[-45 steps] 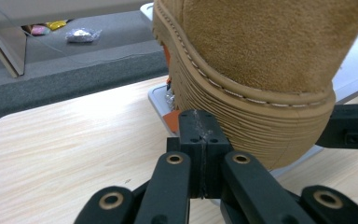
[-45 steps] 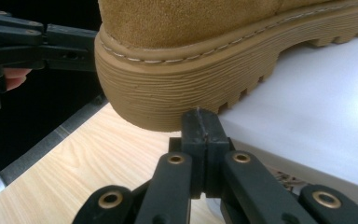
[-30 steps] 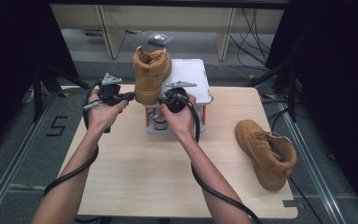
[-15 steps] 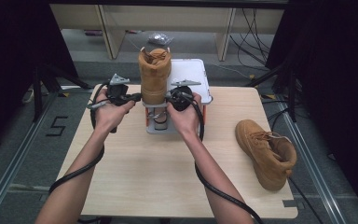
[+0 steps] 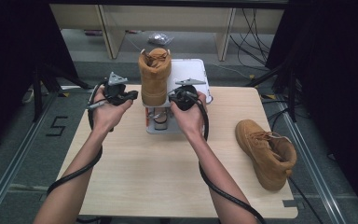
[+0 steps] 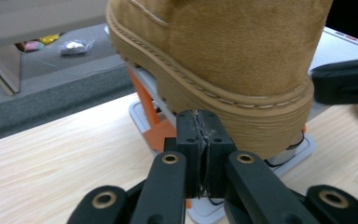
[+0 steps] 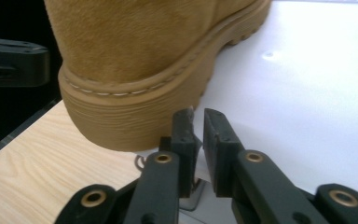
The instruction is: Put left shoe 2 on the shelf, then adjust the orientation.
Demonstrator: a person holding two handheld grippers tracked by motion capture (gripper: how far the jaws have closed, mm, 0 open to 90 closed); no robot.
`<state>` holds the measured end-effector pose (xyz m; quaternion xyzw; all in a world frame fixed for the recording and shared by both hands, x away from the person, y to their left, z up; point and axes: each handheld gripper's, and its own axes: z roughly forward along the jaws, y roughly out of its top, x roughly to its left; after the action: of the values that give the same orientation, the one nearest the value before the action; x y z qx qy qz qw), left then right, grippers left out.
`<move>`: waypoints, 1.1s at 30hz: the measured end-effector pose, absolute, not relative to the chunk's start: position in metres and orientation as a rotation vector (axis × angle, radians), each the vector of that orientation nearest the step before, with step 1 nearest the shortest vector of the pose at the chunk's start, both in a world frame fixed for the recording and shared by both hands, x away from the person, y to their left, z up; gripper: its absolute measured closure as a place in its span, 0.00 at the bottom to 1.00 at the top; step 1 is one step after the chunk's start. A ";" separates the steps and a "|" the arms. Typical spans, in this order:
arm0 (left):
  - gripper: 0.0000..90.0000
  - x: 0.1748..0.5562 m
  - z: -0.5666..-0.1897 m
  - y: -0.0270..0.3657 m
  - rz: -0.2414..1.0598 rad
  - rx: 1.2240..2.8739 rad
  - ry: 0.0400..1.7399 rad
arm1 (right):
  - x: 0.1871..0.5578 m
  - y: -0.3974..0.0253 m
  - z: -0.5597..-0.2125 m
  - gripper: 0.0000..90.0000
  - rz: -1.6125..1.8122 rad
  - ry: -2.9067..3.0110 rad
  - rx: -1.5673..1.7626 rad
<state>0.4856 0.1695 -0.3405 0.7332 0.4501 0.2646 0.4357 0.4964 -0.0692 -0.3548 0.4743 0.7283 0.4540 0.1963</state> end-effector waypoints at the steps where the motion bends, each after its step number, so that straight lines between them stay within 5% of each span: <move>1: 0.95 0.485 -0.341 0.171 0.662 1.822 1.122 | 0.496 -0.071 -0.354 0.91 1.273 2.037 1.322; 13: 0.79 0.470 -0.344 0.196 0.715 1.818 1.093 | 0.489 -0.099 -0.349 0.78 1.250 2.002 1.312; 22: 0.58 0.461 -0.353 0.203 0.702 1.805 1.099 | 0.485 -0.124 -0.347 0.69 1.247 1.993 1.343; 33: 0.63 0.455 -0.368 0.210 0.694 1.781 1.116 | 0.476 -0.161 -0.350 0.65 1.213 1.955 1.419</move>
<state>0.4546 0.2099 -0.3684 0.7194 0.4508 0.2804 0.4478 0.4757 -0.1608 -0.3502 0.5125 0.7059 0.4379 0.2176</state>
